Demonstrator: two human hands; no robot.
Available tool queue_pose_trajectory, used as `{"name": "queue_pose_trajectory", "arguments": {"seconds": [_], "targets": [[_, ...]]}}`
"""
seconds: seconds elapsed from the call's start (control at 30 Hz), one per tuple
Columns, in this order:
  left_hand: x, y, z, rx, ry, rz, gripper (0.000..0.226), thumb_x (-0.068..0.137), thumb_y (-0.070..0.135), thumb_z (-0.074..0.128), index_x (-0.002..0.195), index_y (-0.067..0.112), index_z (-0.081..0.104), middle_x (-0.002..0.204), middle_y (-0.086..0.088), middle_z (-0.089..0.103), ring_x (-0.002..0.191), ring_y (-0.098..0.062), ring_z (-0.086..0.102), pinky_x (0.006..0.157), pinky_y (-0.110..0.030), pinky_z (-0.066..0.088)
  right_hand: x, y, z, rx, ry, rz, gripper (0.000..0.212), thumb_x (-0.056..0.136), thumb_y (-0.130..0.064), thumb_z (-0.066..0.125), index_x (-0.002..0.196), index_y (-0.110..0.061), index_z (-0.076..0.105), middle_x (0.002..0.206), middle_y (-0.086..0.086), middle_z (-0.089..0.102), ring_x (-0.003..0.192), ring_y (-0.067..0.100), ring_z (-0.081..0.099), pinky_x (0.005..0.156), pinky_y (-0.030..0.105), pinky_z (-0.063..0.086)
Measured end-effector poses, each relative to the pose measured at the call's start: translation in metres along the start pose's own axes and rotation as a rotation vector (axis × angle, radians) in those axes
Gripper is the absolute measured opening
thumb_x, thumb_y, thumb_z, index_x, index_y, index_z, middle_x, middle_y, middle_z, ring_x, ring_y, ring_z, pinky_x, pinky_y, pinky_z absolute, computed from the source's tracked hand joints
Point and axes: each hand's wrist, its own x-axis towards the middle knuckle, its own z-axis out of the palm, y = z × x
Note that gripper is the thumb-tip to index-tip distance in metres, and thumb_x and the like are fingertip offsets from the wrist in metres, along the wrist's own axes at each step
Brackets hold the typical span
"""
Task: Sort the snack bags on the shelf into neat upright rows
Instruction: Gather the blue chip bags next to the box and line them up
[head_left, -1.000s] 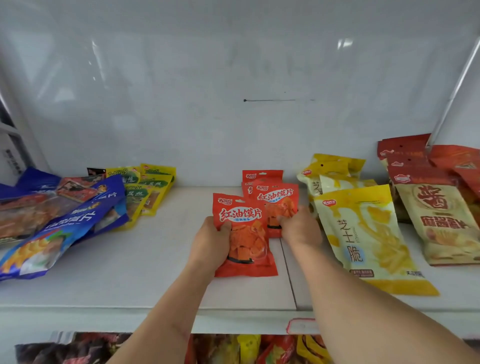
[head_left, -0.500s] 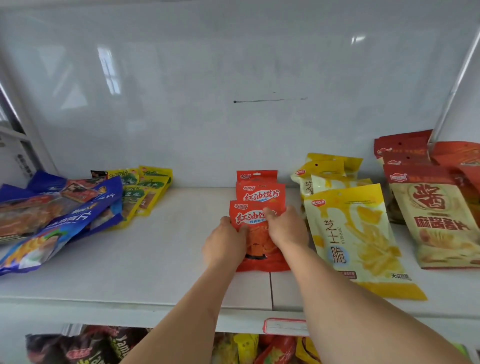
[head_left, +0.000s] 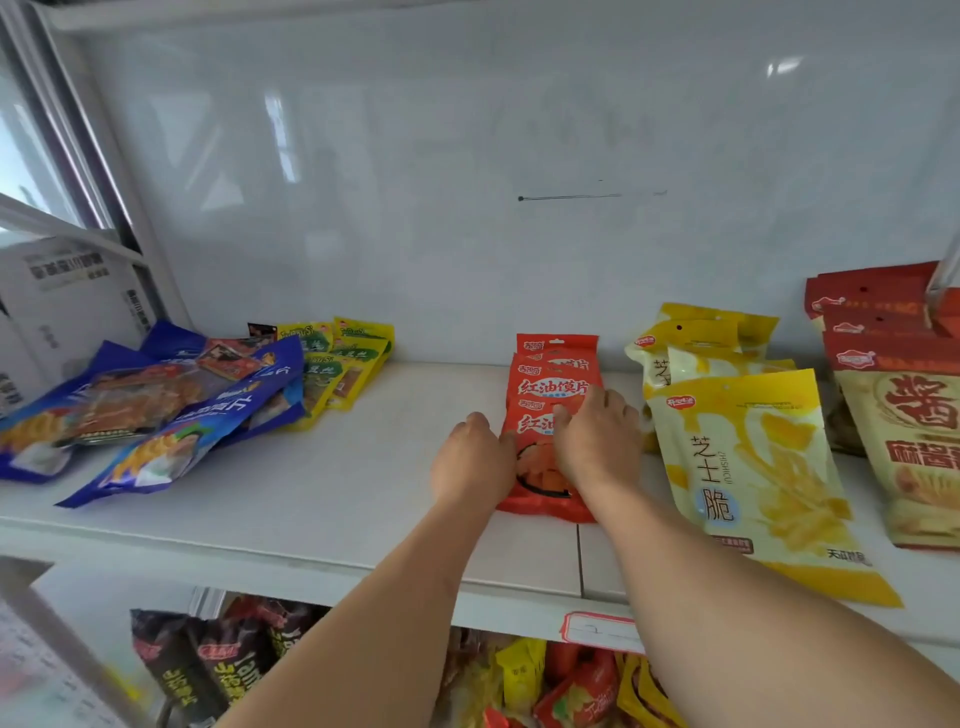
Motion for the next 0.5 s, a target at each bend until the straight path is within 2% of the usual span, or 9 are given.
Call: {"name": "queue_pose_trajectory", "arguments": {"seconds": [0.1, 0.23, 0.37, 0.43, 0.5], "targets": [[0.001, -0.019, -0.022, 0.148, 0.032, 0.089, 0.038, 0.103, 0.035, 0.043, 0.129, 0.01, 0.055, 0.131, -0.011, 0.06, 0.119, -0.032, 0.058, 0.09, -0.037, 0.047, -0.01, -0.019, -0.005, -0.068, 0.033, -0.173, 0.039, 0.1, -0.034, 0.043, 0.13, -0.012, 0.052, 0.131, 0.009, 0.053, 0.122, 0.03, 0.045, 0.097, 0.042, 0.038], [0.003, -0.061, -0.066, 0.445, 0.147, 0.252, 0.033, 0.105, 0.033, 0.039, 0.126, 0.013, 0.055, 0.127, -0.007, 0.06, 0.119, -0.029, 0.056, 0.086, -0.038, 0.047, -0.031, -0.054, -0.006, -0.197, -0.005, -0.378, 0.031, 0.1, -0.03, 0.041, 0.122, -0.013, 0.056, 0.124, 0.008, 0.056, 0.115, 0.031, 0.049, 0.093, 0.042, 0.038], [0.005, -0.109, -0.114, 0.584, 0.211, 0.286, 0.033, 0.105, 0.031, 0.041, 0.13, 0.015, 0.055, 0.135, -0.005, 0.059, 0.121, -0.029, 0.055, 0.085, -0.039, 0.048, -0.063, -0.109, 0.004, -0.22, -0.102, -0.457, 0.036, 0.103, -0.029, 0.036, 0.133, -0.015, 0.049, 0.134, 0.007, 0.051, 0.123, 0.03, 0.045, 0.098, 0.041, 0.036], [0.005, -0.132, -0.137, 0.61, 0.24, 0.29, 0.036, 0.104, 0.032, 0.043, 0.135, 0.016, 0.053, 0.131, -0.005, 0.06, 0.12, -0.028, 0.056, 0.086, -0.039, 0.049, -0.078, -0.14, 0.008, -0.204, -0.121, -0.48, 0.037, 0.104, -0.029, 0.034, 0.136, -0.016, 0.048, 0.137, 0.007, 0.051, 0.125, 0.029, 0.045, 0.098, 0.04, 0.035], [0.005, -0.151, -0.156, 0.608, 0.255, 0.289, 0.034, 0.104, 0.031, 0.042, 0.132, 0.015, 0.054, 0.128, -0.006, 0.061, 0.119, -0.028, 0.056, 0.086, -0.04, 0.05, -0.089, -0.169, 0.013, -0.169, -0.131, -0.48, 0.038, 0.104, -0.028, 0.033, 0.137, -0.017, 0.048, 0.137, 0.007, 0.051, 0.125, 0.029, 0.045, 0.098, 0.04, 0.036]]}}
